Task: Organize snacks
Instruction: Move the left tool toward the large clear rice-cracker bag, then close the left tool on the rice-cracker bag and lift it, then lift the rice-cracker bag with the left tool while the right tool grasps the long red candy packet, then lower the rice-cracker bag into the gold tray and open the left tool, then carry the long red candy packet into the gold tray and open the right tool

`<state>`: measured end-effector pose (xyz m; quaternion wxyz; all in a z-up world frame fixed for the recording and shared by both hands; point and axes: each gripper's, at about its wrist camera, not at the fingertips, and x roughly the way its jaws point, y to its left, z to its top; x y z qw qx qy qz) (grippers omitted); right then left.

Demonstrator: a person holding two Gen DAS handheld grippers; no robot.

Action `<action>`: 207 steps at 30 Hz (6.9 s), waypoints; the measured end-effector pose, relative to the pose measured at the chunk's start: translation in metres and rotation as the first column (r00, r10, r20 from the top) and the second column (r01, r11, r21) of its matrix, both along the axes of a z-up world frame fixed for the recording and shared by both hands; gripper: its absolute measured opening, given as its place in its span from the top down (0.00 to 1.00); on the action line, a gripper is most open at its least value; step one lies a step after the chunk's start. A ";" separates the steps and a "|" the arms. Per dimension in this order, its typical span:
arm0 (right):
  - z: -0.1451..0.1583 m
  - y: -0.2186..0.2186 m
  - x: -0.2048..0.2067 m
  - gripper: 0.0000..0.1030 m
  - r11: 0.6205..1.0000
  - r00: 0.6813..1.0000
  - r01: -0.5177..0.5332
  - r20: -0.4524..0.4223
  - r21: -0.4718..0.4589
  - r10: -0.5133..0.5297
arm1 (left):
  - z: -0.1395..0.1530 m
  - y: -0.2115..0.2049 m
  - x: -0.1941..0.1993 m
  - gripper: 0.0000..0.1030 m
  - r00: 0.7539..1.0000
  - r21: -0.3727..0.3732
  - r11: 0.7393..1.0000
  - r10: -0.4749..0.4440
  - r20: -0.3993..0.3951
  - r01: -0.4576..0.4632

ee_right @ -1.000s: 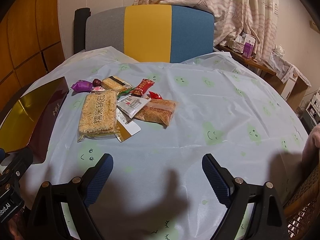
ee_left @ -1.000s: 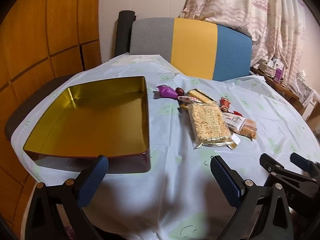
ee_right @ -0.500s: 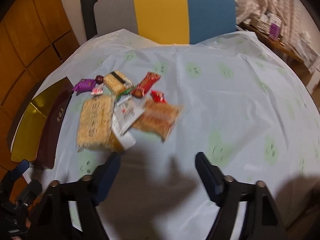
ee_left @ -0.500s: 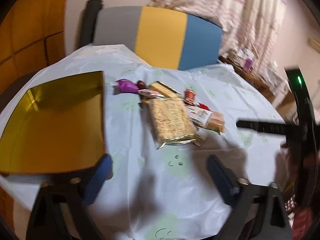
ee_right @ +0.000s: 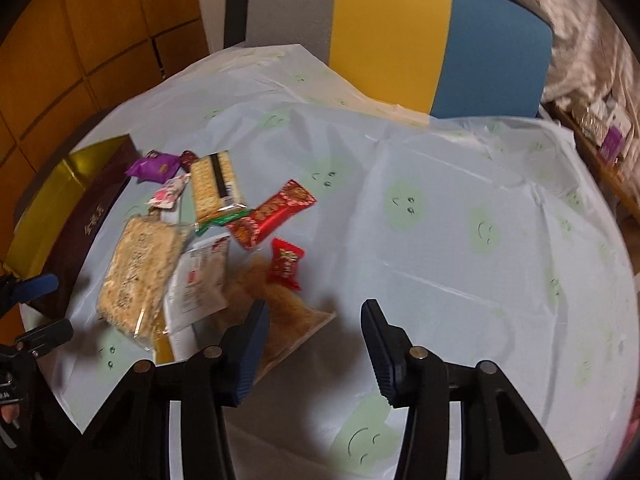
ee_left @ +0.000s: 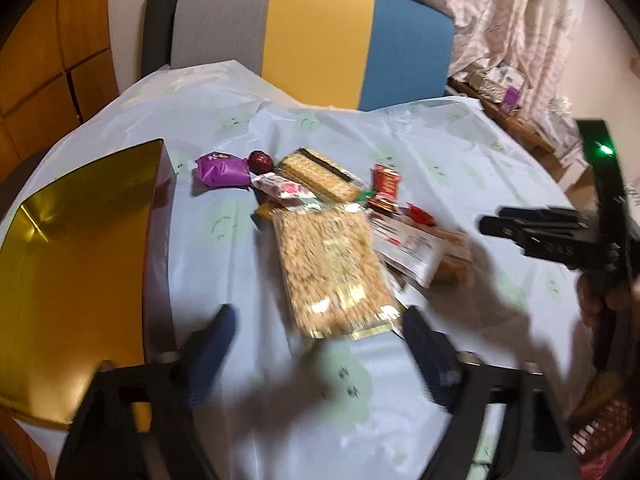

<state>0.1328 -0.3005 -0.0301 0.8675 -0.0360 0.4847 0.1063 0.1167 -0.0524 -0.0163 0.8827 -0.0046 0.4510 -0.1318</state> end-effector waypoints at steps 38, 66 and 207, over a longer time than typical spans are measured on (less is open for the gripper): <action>-0.016 0.009 0.006 0.53 0.996 0.997 -0.009 -0.073 0.089 0.016 | -0.029 -0.003 0.014 0.51 0.997 -0.063 0.995 -0.083 -0.008 0.082; -0.011 0.002 0.010 0.53 0.989 0.998 0.046 -0.049 0.139 -0.040 | -0.048 -0.007 -0.031 0.26 0.993 0.037 0.994 -0.104 0.049 0.102; -0.004 0.076 0.042 0.79 0.998 0.998 0.058 0.015 0.022 -0.058 | -0.034 0.036 -0.086 0.27 0.972 -0.029 0.975 -0.216 0.091 0.219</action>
